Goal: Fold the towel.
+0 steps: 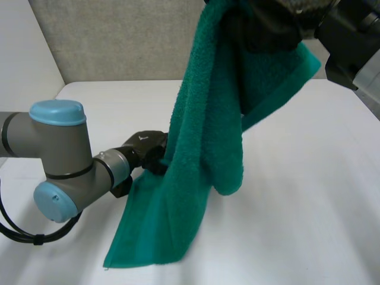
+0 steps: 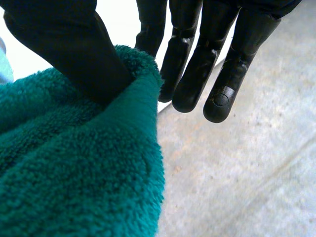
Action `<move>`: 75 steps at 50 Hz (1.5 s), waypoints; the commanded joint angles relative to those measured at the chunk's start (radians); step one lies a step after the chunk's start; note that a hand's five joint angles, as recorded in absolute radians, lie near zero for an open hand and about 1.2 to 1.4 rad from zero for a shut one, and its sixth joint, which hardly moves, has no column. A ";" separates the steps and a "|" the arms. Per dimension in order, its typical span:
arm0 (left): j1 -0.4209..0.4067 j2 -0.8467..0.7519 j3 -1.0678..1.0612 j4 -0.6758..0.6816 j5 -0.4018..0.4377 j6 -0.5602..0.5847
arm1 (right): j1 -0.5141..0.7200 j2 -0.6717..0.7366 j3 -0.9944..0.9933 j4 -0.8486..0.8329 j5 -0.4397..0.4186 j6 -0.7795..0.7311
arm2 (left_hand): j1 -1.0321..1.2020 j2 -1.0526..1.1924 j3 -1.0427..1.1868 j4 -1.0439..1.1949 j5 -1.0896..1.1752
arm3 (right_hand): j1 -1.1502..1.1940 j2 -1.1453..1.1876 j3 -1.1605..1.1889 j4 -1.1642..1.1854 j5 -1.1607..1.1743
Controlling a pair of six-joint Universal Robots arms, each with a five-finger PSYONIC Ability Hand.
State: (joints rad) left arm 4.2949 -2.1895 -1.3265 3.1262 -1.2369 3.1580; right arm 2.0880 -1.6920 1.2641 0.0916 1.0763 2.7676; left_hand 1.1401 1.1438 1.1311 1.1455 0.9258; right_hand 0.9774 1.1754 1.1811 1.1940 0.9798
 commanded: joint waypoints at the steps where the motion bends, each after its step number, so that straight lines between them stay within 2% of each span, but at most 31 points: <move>1: 0.035 0.103 0.009 0.020 -0.150 -0.007 | -0.091 0.149 0.023 0.066 0.024 -0.031 | 0.256 0.252 0.265 0.251 0.296 | 0.419 0.221 0.215 0.202 0.242; 2: 0.036 0.103 0.009 0.020 -0.150 -0.007 | -0.106 0.167 0.023 0.077 0.025 -0.042 | 0.256 0.252 0.265 0.251 0.296 | 0.419 0.221 0.215 0.202 0.242; 4: 0.080 0.143 0.004 0.061 -0.216 0.003 | -0.138 0.217 0.017 0.115 0.025 -0.077 | 0.256 0.252 0.265 0.251 0.296 | 0.419 0.221 0.215 0.202 0.242; 8: 0.092 0.161 0.015 0.080 -0.217 0.008 | -0.158 0.308 -0.020 0.177 0.043 -0.144 | 0.256 0.252 0.265 0.251 0.296 | 0.419 0.221 0.215 0.202 0.242; 11: 0.095 0.155 0.041 0.092 -0.219 0.030 | -0.161 0.428 -0.112 0.220 0.125 -0.201 | 0.256 0.252 0.265 0.251 0.296 | 0.419 0.221 0.215 0.202 0.242; 12: 0.095 0.152 0.052 0.097 -0.219 0.037 | -0.155 0.478 -0.174 0.221 0.184 -0.218 | 0.256 0.252 0.265 0.251 0.296 | 0.419 0.221 0.215 0.202 0.242; 16: 0.089 0.143 0.127 0.158 -0.231 0.094 | -0.151 0.563 -0.328 0.200 0.315 -0.229 | 0.256 0.252 0.265 0.251 0.296 | 0.419 0.221 0.215 0.202 0.242; 19: 0.086 0.155 0.177 0.259 -0.256 0.111 | -0.148 0.658 -0.504 0.050 0.425 -0.218 | 0.256 0.252 0.265 0.251 0.296 | 0.419 0.221 0.215 0.202 0.242; 21: 0.076 0.186 0.179 0.370 -0.307 0.106 | -0.146 0.683 -0.528 -0.056 0.445 -0.210 | 0.256 0.252 0.265 0.251 0.296 | 0.419 0.221 0.215 0.202 0.242; 23: 0.065 0.220 0.164 0.449 -0.352 0.102 | -0.143 0.677 -0.491 -0.224 0.458 -0.200 | 0.256 0.252 0.265 0.251 0.296 | 0.419 0.221 0.215 0.202 0.242; 25: 0.054 0.266 0.110 0.538 -0.404 0.099 | -0.141 0.655 -0.436 -0.318 0.452 -0.194 | 0.256 0.252 0.265 0.251 0.296 | 0.419 0.221 0.215 0.202 0.242; 27: 0.048 0.284 0.060 0.571 -0.423 0.102 | -0.132 0.614 -0.340 -0.422 0.442 -0.186 | 0.256 0.252 0.265 0.251 0.296 | 0.419 0.221 0.215 0.202 0.242; 28: 0.045 0.290 0.032 0.578 -0.423 0.102 | -0.132 0.614 -0.339 -0.423 0.442 -0.186 | 0.256 0.252 0.265 0.251 0.296 | 0.419 0.221 0.215 0.202 0.242; 32: 0.019 0.306 -0.161 0.560 -0.392 0.106 | -0.126 0.571 -0.145 -0.428 0.377 -0.187 | 0.256 0.252 0.265 0.251 0.296 | 0.419 0.221 0.215 0.202 0.242; 34: 0.008 0.307 -0.232 0.551 -0.382 0.109 | -0.123 0.569 -0.112 -0.414 0.364 -0.191 | 0.256 0.252 0.265 0.251 0.296 | 0.419 0.221 0.215 0.202 0.242; 35: 0.008 0.307 -0.232 0.551 -0.381 0.109 | -0.126 0.566 -0.030 -0.347 0.340 -0.200 | 0.256 0.252 0.265 0.251 0.296 | 0.419 0.221 0.215 0.202 0.242; 39: 0.000 0.298 -0.393 0.523 -0.372 0.114 | -0.135 0.572 0.063 -0.245 0.335 -0.204 | 0.256 0.252 0.265 0.251 0.296 | 0.419 0.221 0.215 0.202 0.242; 46: 0.025 0.293 -0.520 0.346 -0.374 0.161 | -0.144 0.577 0.205 -0.005 0.335 -0.247 | 0.256 0.252 0.265 0.251 0.296 | 0.419 0.221 0.215 0.202 0.242; 52: 0.034 0.316 -0.565 0.164 -0.377 0.192 | -0.144 0.560 0.259 0.074 0.333 -0.284 | 0.256 0.252 0.265 0.251 0.296 | 0.419 0.221 0.215 0.202 0.242; 53: 0.031 0.341 -0.569 0.111 -0.377 0.194 | -0.144 0.537 0.279 0.107 0.332 -0.317 | 0.256 0.252 0.265 0.251 0.296 | 0.115 -0.083 -0.089 -0.102 -0.062; 54: 0.029 0.358 -0.571 0.085 -0.377 0.192 | -0.144 0.525 0.285 0.117 0.332 -0.330 | 0.228 0.224 0.236 0.222 0.267 | -0.025 -0.223 -0.229 -0.242 -0.202; 55: 0.026 0.388 -0.571 0.034 -0.372 0.192 | -0.144 0.512 0.290 0.125 0.333 -0.341 | -0.040 -0.044 -0.031 -0.046 0.000 | -0.137 -0.335 -0.340 -0.353 -0.314; 56: 0.026 0.389 -0.571 0.034 -0.372 0.192 | -0.144 0.499 0.294 0.129 0.333 -0.348 | -0.043 -0.047 -0.034 -0.048 -0.003 | -0.231 -0.429 -0.435 -0.447 -0.408; 57: 0.025 0.401 -0.571 0.009 -0.372 0.192 | -0.144 0.486 0.296 0.131 0.335 -0.355 | -0.252 -0.256 -0.243 -0.258 -0.212 | -0.302 -0.500 -0.505 -0.518 -0.479; 58: 0.023 0.434 -0.556 -0.047 -0.371 0.192 | -0.144 0.473 0.294 0.132 0.333 -0.358 | -0.795 -0.799 -0.786 -0.800 -0.755 | -0.366 -0.564 -0.570 -0.583 -0.543; 59: 0.022 0.445 -0.550 -0.061 -0.372 0.194 | -0.144 0.450 0.288 0.132 0.329 -0.353 | -0.890 -0.894 -0.881 -0.896 -0.851 | -0.501 -0.699 -0.704 -0.717 -0.678; 61: 0.020 0.457 -0.540 -0.073 -0.372 0.192 | -0.146 0.414 0.276 0.126 0.324 -0.342 | -0.941 -0.944 -0.932 -0.946 -0.901 | -0.718 -0.916 -0.922 -0.934 -0.895; 63: 0.019 0.488 -0.505 -0.083 -0.372 0.192 | -0.147 0.405 0.262 0.112 0.324 -0.335 | -0.965 -0.968 -0.956 -0.970 -0.925 | -0.803 -1.001 -1.007 -1.019 -0.980; 71: 0.046 0.475 -0.363 -0.060 -0.372 0.192 | -0.172 0.434 0.141 0.086 0.327 -0.244 | -0.932 -0.936 -0.924 -0.938 -0.893 | -0.803 -1.001 -1.007 -1.019 -0.980; 74: 0.049 0.374 -0.288 -0.032 -0.374 0.194 | -0.180 0.469 0.114 0.086 0.327 -0.226 | -0.915 -0.919 -0.906 -0.920 -0.875 | -0.803 -1.001 -1.007 -1.019 -0.980; 75: 0.049 0.350 -0.269 -0.032 -0.374 0.194 | -0.186 0.527 0.059 0.092 0.332 -0.198 | -0.915 -0.919 -0.906 -0.920 -0.875 | -0.796 -0.994 -0.999 -1.012 -0.973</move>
State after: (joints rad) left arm 4.3366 -1.7138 -1.7068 3.0570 -1.6095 3.3505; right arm 1.9255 -1.2717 1.4335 0.1796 1.4032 2.5022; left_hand 0.2048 0.2102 0.2160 0.2049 0.0462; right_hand 0.2045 0.2233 0.2120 0.2325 0.0650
